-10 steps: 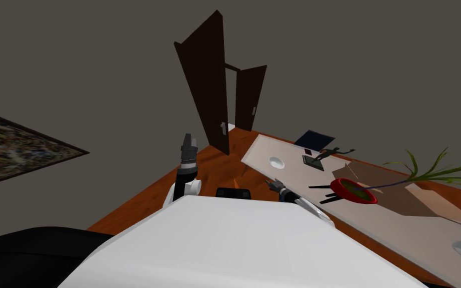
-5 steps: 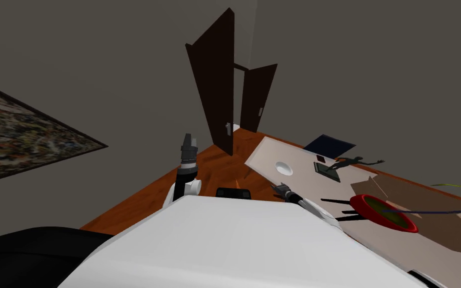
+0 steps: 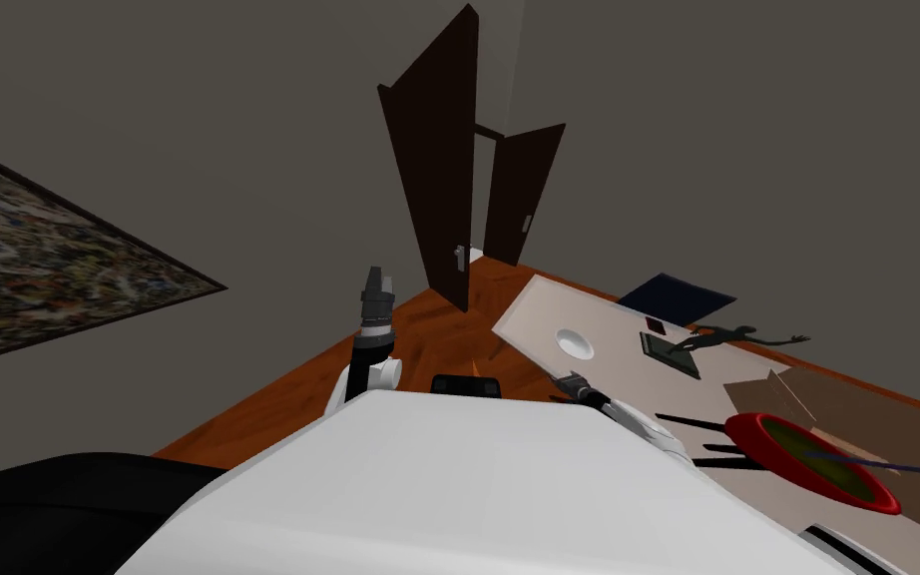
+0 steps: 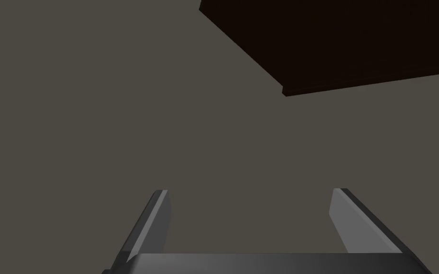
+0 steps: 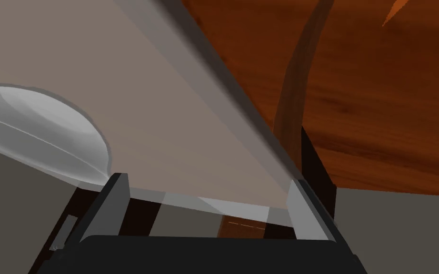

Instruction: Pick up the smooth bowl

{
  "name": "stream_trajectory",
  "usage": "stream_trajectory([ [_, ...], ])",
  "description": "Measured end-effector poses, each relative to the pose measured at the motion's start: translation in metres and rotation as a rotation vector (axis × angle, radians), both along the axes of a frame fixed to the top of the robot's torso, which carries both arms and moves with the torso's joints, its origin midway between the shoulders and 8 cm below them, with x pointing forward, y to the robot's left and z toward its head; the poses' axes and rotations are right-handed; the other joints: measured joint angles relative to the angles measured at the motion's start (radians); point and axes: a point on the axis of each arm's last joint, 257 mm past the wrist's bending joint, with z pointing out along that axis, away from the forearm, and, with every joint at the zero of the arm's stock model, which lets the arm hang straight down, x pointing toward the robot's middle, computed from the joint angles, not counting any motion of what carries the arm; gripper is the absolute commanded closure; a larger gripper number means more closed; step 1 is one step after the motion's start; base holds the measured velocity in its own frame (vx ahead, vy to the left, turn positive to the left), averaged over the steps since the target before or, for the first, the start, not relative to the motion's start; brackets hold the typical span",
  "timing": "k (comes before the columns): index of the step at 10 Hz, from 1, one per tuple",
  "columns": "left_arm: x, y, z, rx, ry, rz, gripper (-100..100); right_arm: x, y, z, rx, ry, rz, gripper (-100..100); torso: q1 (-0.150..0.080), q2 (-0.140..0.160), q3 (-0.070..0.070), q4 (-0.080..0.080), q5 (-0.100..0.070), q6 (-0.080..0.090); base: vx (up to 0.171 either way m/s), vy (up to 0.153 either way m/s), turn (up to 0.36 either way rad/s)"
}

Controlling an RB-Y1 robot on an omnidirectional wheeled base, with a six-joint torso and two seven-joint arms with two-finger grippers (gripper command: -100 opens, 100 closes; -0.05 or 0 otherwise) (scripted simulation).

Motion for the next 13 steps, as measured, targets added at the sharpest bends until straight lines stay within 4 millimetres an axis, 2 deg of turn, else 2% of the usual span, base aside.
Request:
stream_trajectory([
  [2, 0.000, 0.000, 0.000, 0.000, 0.000, 0.000, 0, -0.008, -0.024, -0.005, -0.057, 0.041, -0.003, -100, 0.000, -0.002, -0.001, 0.000, 0.000, 0.000, 0.065, -0.005, 0.153],
  [3, 0.000, 0.000, 0.000, 0.000, 0.000, 0.000, 0, -0.020, -0.036, -0.007, -0.094, 0.071, -0.001, -100, -0.001, -0.003, -0.001, 0.000, 0.000, -0.001, 0.065, -0.011, 0.090],
  [6, 0.000, 0.000, 0.000, 0.000, 0.000, 0.000, 0, -0.032, -0.065, -0.009, -0.172, 0.122, -0.006, -100, -0.001, -0.003, -0.002, -0.001, 0.000, 0.000, 0.078, -0.009, 0.133],
  [9, 0.000, 0.000, 0.000, 0.000, 0.000, 0.000, 0, -0.053, -0.101, -0.009, -0.269, 0.194, -0.018, -100, -0.002, -0.004, -0.002, -0.001, 0.000, 0.000, 0.093, -0.028, 0.131],
  [13, 0.000, 0.000, 0.000, 0.000, 0.000, 0.000, 0, -0.073, -0.130, -0.010, -0.352, 0.265, -0.020, -100, -0.001, -0.003, -0.002, -0.001, 0.000, -0.001, 0.074, -0.029, 0.121],
])
